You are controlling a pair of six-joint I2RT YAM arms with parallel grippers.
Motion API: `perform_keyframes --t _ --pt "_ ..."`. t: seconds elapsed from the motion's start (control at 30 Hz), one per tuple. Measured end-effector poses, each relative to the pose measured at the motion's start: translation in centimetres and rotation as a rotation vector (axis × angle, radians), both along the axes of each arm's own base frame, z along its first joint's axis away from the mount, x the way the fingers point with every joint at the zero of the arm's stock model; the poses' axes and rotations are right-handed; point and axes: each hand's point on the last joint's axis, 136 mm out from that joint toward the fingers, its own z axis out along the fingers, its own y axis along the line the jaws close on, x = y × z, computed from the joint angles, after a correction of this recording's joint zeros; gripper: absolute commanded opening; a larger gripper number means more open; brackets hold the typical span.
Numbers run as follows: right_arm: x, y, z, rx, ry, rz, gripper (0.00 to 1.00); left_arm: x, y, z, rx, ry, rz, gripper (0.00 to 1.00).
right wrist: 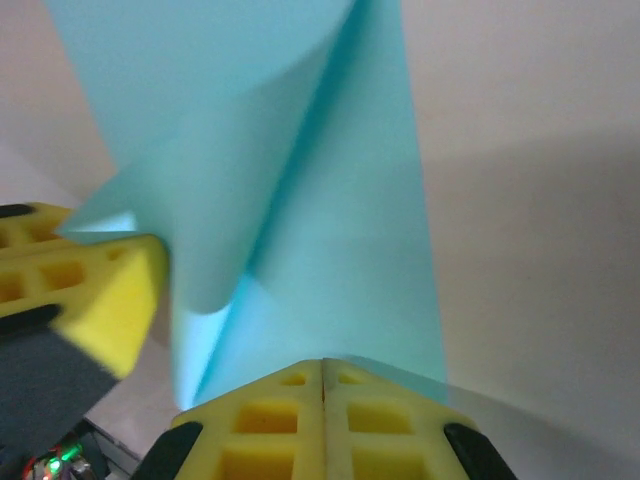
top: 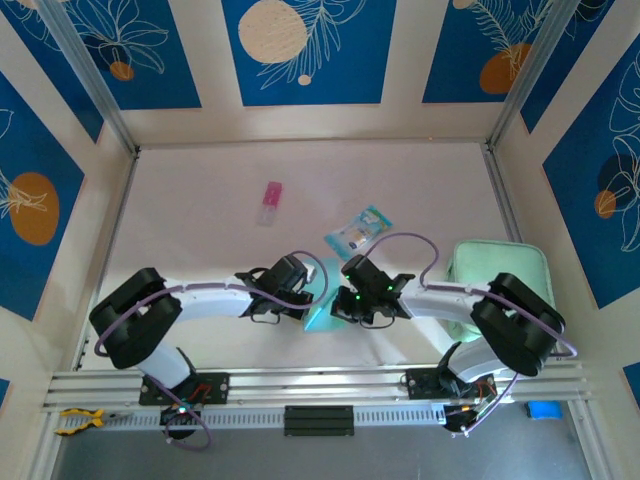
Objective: Fold a paper plane with a square sheet of paper (pick it up from the middle)
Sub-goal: Fold the triangle a second time at the center of the table.
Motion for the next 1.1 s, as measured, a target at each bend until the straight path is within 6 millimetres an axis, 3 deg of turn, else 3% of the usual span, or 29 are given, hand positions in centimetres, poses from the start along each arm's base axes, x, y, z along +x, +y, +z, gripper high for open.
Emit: perform_keyframes --t 0.17,0.3,0.63,1.1 --pt "1.3 1.1 2.4 0.103 -0.068 -0.011 0.01 0.0 -0.1 0.0 -0.005 0.002 -0.003 0.00" --pt "2.0 2.3 3.1 0.166 -0.086 -0.015 0.00 0.0 -0.1 0.0 -0.006 0.002 -0.003 0.00" --pt "2.9 4.0 0.5 0.175 -0.022 -0.028 0.00 0.0 -0.2 0.0 -0.009 0.003 -0.005 0.00" --pt "1.6 2.6 -1.5 0.171 0.022 -0.070 0.00 0.0 -0.5 0.0 -0.012 0.010 -0.013 0.00"
